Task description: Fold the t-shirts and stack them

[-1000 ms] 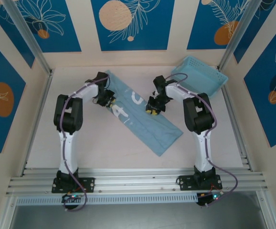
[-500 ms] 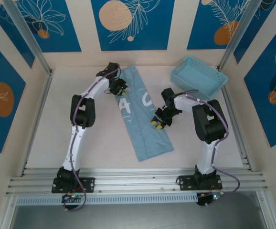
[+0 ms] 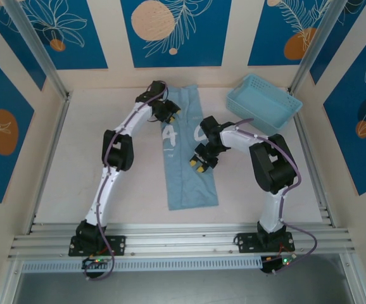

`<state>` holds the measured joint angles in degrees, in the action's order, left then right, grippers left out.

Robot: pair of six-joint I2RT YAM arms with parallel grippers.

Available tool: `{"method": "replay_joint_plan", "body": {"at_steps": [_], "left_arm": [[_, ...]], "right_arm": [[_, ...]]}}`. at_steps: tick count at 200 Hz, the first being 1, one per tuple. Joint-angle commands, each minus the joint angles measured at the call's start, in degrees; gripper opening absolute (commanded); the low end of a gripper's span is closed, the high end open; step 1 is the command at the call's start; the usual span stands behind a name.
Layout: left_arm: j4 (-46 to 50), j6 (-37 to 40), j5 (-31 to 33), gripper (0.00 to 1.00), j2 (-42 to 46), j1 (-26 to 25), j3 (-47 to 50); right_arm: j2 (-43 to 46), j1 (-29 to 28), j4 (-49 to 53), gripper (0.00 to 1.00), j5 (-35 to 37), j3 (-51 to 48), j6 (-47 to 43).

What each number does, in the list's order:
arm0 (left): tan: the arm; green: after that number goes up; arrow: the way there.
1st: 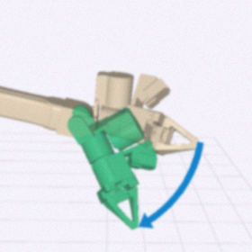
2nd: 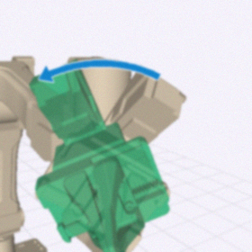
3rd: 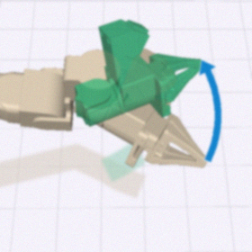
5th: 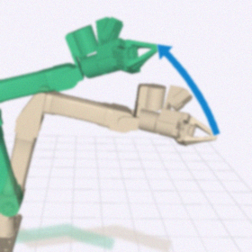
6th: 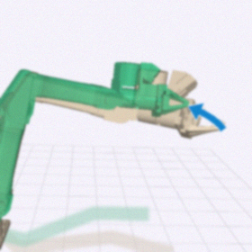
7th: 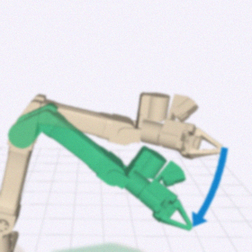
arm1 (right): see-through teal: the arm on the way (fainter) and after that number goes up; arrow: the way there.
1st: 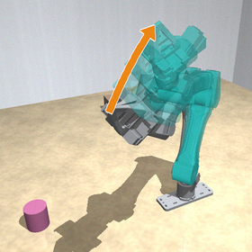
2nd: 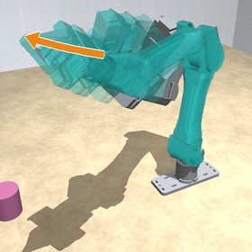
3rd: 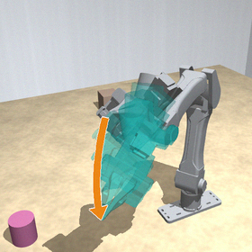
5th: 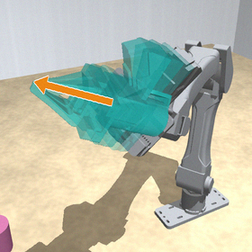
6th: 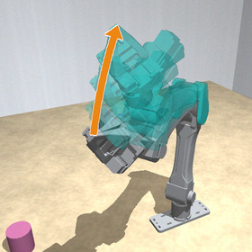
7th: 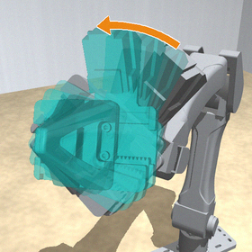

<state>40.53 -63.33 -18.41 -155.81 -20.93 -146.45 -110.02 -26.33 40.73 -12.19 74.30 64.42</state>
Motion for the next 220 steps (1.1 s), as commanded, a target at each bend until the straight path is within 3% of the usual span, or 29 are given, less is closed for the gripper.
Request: {"method": "replay_joint_plan", "body": {"at_steps": [1,22,46,72,97,123,178,201,220], "left_arm": [[8.0,6.8,5.0,0.50,10.9,-0.3,2.8],[7.3,9.2,4.0,0.50,24.2,-0.6,20.5],[6.2,11.8,-3.3,0.50,39.1,-2.9,46.2],[3.2,13.0,-12.2,0.50,53.3,-9.0,73.6],[-5.8,7.4,-19.7,0.52,61.1,-16.7,91.1],[-17.2,-1.6,-18.8,0.53,62.7,-21.8,98.8],[-17.8,-4.1,-10.0,0.47,62.7,-23.7,100.5],[-18.9,-4.2,-10.3,0.37,61.1,-23.8,100.2],[-15.9,-2.9,-9.2,0.21,60.5,-23.7,99.0]], "right_arm": [[6.8,0.9,3.7,0.34,5.2,1.3,-4.3],[12.8,2.3,3.9,0.39,6.2,-3.3,-8.7],[21.4,5.8,1.9,0.41,1.6,-13.8,-12.8],[28.8,7.2,4.0,0.49,-4.2,-21.3,-19.2],[29.3,7.3,4.9,0.51,-12.7,-26.5,-22.7],[29.6,8.1,2.7,0.51,-14.5,-30.7,-24.6],[28.6,9.9,1.0,0.51,-16.7,-33.9,-26.2],[27.7,9.9,1.7,0.50,-16.1,-34.1,-26.2],[25.4,9.8,3.1,0.46,-14.1,-34.2,-26.4]]}}
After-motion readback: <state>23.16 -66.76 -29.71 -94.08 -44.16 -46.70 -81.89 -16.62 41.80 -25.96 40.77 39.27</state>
